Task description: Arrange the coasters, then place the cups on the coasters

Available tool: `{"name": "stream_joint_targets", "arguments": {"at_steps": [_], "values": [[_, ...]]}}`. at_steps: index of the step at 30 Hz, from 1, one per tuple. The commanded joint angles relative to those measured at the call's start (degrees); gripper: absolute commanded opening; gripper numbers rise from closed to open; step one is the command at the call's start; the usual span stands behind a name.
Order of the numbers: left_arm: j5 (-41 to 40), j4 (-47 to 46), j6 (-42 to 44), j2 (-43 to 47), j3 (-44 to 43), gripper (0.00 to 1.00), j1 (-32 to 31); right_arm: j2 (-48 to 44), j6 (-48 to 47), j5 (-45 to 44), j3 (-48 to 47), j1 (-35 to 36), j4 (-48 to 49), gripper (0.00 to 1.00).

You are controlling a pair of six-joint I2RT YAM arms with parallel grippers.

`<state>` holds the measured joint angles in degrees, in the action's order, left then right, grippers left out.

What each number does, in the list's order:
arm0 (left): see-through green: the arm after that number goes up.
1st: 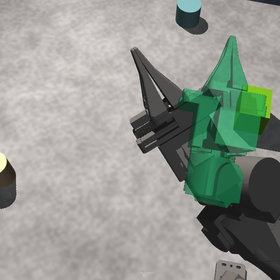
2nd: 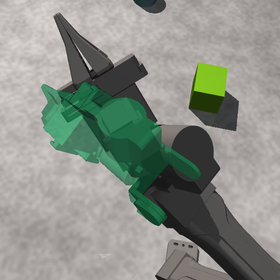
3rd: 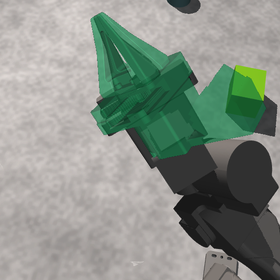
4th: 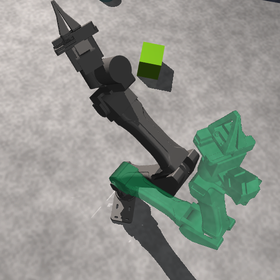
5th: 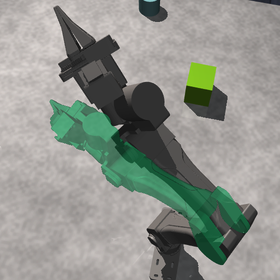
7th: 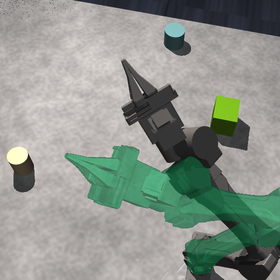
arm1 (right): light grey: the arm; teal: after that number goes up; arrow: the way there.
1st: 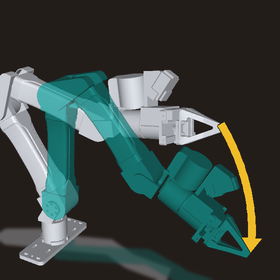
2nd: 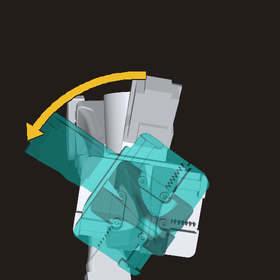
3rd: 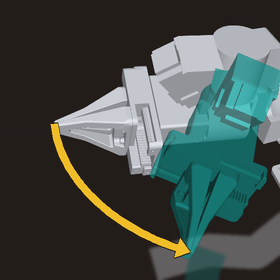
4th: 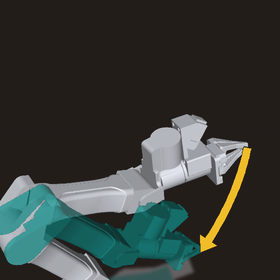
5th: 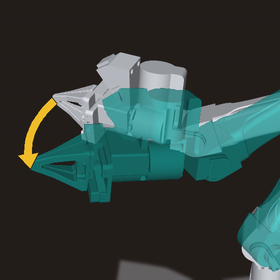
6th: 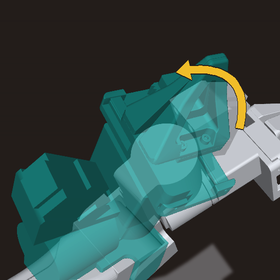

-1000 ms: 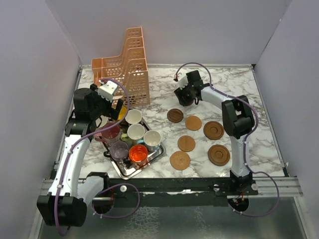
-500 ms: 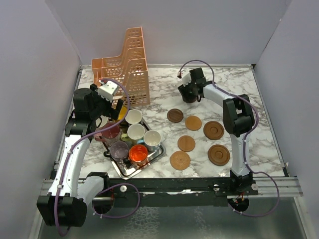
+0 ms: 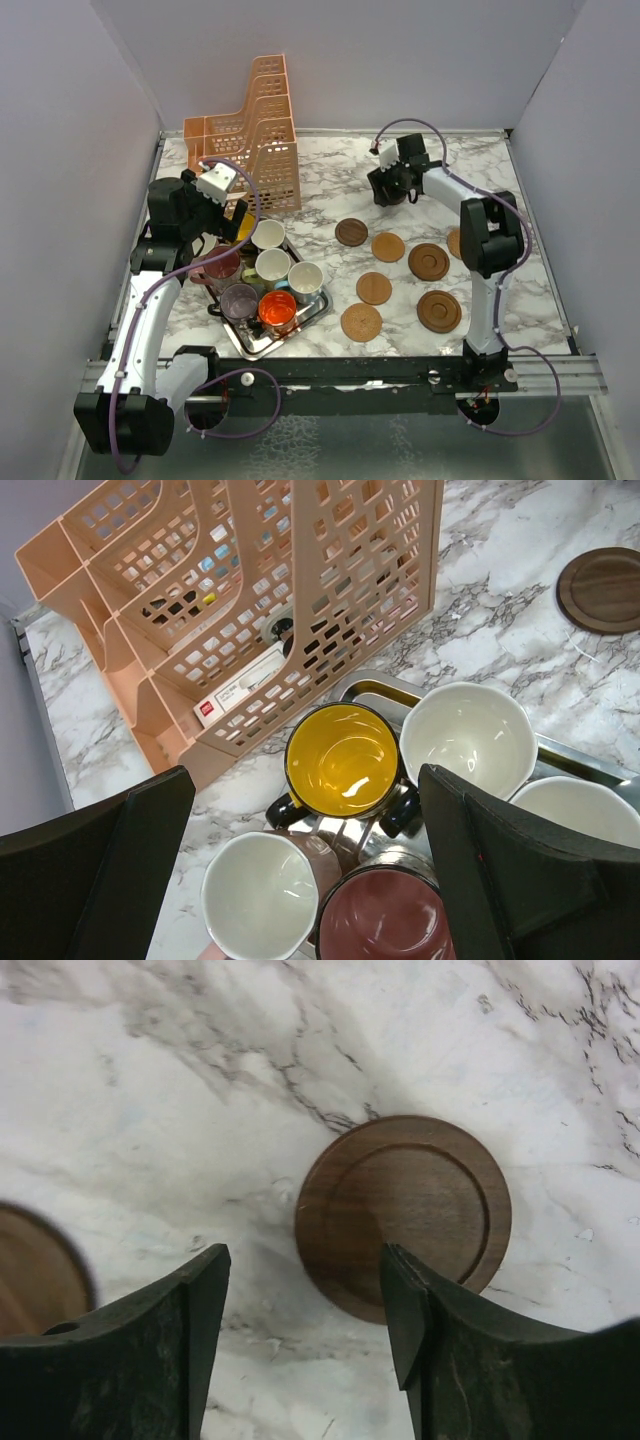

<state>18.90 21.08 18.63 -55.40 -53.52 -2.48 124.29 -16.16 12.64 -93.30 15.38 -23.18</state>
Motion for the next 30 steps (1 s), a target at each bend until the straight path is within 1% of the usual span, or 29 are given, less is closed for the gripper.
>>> {"name": "stream_joint_targets", "arguments": {"at_steps": [1, 6, 11, 15, 22, 30], "values": [[1.58, -1.17, 0.3, 0.6, 0.76, 0.99, 0.02, -8.9, -0.07, 7.73, 3.44, 0.84, 0.37, 0.65], [1.57, -1.16, 0.42, 0.92, 1.09, 0.99, 0.02, -13.59, -1.39, 10.89, 8.96, 2.76, -0.76, 0.67], [1.76, -1.13, 0.52, 1.04, 1.2, 0.99, 0.02, -17.31, -3.6, 8.91, 16.14, 7.36, 0.66, 0.67], [2.02, -1.13, 0.64, 1.22, 1.42, 0.99, 0.02, -18.5, -5.15, 7.49, 18.88, 10.43, 0.53, 0.67], [2.11, -1.17, 0.73, 1.43, 1.62, 0.99, 0.02, -17.08, -6.65, 3.84, 21.11, 15.24, 0.61, 0.66], [2.45, -0.99, 0.72, 1.57, 1.66, 0.99, 0.02, -12.66, -7.71, 0.53, 19.14, 15.82, 1.49, 0.63]]}}
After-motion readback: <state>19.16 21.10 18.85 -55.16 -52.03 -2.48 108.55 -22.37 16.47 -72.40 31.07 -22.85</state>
